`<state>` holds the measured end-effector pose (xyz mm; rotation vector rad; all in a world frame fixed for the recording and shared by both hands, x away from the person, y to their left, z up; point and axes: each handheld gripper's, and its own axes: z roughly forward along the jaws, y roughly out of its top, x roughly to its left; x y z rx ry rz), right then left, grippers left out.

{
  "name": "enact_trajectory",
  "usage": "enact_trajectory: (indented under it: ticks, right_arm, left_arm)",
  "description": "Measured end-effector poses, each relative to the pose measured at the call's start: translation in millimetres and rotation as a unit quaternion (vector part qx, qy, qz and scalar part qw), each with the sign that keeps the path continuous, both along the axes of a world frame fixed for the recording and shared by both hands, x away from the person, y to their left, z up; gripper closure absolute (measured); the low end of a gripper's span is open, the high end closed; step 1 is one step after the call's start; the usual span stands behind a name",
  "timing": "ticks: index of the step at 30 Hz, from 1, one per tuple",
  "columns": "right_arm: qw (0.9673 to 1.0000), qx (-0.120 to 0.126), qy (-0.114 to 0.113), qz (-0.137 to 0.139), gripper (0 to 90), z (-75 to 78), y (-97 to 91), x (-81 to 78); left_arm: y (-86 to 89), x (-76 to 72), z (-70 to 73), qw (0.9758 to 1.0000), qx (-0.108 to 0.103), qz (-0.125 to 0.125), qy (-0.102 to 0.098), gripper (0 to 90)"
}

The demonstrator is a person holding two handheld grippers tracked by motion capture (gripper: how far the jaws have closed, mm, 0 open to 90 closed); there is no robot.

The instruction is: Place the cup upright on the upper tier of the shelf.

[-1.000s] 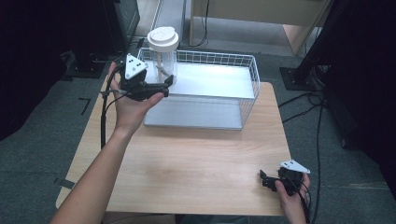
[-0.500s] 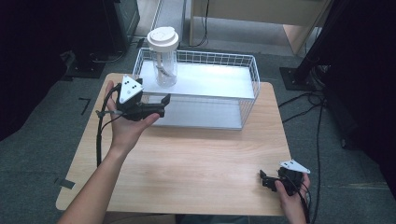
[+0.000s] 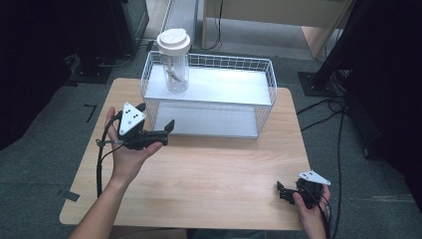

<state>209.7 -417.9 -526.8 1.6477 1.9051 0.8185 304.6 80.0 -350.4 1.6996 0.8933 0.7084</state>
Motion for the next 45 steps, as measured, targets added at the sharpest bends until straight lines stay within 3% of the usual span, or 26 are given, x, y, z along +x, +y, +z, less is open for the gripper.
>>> enact_trajectory:
  ticks: [10,25,32,35,42,45]
  right_arm:
    - [1.0,0.0,0.001,0.0,0.0,0.2,0.0,0.0]
    - [1.0,0.001,0.001,-0.001,0.0,0.2,0.2,0.0]
    - [1.0,0.0,0.002,-0.001,0.0,0.2,0.2,0.0]
    - [1.0,0.001,0.002,-0.001,0.0,0.2,0.2,0.0]
    - [1.0,0.001,0.002,-0.001,0.0,0.2,0.2,0.0]
    - [1.0,0.0,0.002,-0.001,0.0,0.2,0.2,0.0]
  left_arm:
    - [18.7,-11.6,-21.9,0.9999,0.001,0.012,0.012,0.0]
    - [61.0,-24.5,-68.6,0.997,-0.016,0.043,0.062,0.0]
    - [83.1,-35.2,-93.0,0.9943,-0.012,0.062,0.087,0.0]
    - [94.1,-41.0,-107.7,0.992,-0.011,0.076,0.1,0.0]
    - [107.2,-50.5,-125.2,0.9891,0.001,0.089,0.118,0.0]
    - [116.4,-57.9,-132.7,0.9867,0.009,0.102,0.126,0.0]
